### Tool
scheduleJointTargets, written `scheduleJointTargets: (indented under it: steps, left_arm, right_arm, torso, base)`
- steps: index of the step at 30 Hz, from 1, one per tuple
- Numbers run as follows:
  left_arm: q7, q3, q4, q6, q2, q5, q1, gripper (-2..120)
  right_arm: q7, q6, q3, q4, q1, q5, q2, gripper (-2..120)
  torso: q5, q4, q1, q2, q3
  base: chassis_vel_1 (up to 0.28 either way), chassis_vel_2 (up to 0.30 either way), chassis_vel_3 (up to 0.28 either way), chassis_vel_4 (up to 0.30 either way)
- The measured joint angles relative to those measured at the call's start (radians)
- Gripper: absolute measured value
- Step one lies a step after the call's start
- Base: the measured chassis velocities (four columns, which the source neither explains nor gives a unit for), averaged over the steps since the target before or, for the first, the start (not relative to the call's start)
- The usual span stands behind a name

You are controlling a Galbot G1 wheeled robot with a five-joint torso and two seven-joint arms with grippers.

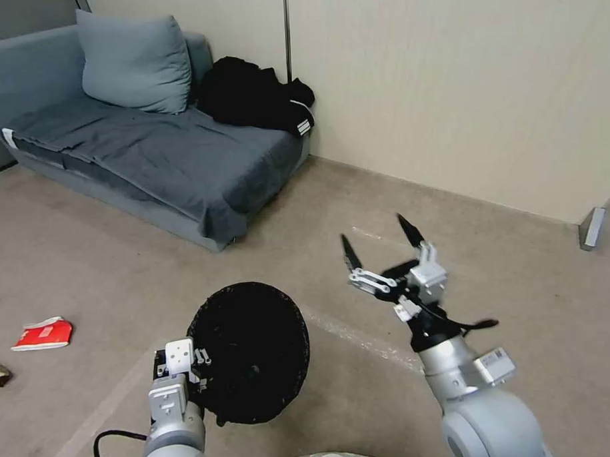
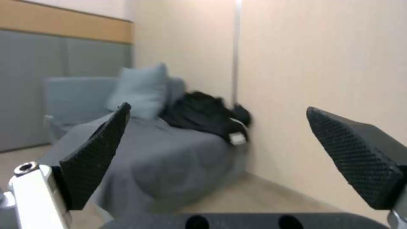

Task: Pick up the trash bin, then pick up the garbage from the floor and place it into the trash bin.

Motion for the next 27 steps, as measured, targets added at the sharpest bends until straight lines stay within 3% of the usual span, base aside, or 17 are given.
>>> scheduleJointTargets:
  steps: [5, 10, 27]
  left_arm:
    - [0.002, -0.005, -0.012, -0.009, 0.003, -0.004, -0.002, 1]
    - [0.011, -0.005, -0.024, -0.022, 0.004, -0.006, -0.003, 1]
    - [0.012, 0.001, -0.027, -0.017, 0.001, -0.005, -0.002, 1]
  right_arm:
    - [0.008, 0.058, 0.020, -0.049, -0.079, -0.061, 0.105, 100]
    - [0.002, 0.103, 0.026, -0.090, -0.115, -0.079, 0.146, 100]
    - [-0.056, 0.142, 0.019, -0.105, -0.110, -0.087, 0.139, 100]
  torso:
    - [-0.0001, 0.0000, 0.000, 0.000, 0.000]
    - [0.0000, 0.0000, 0.000, 0.000, 0.000]
    - [0.0001, -0.0001, 0.000, 0.000, 0.000]
  base:
    - [0.000, 0.000, 0.000, 0.000]
    - [0.000, 0.000, 0.000, 0.000]
    - [0.000, 0.000, 0.000, 0.000]
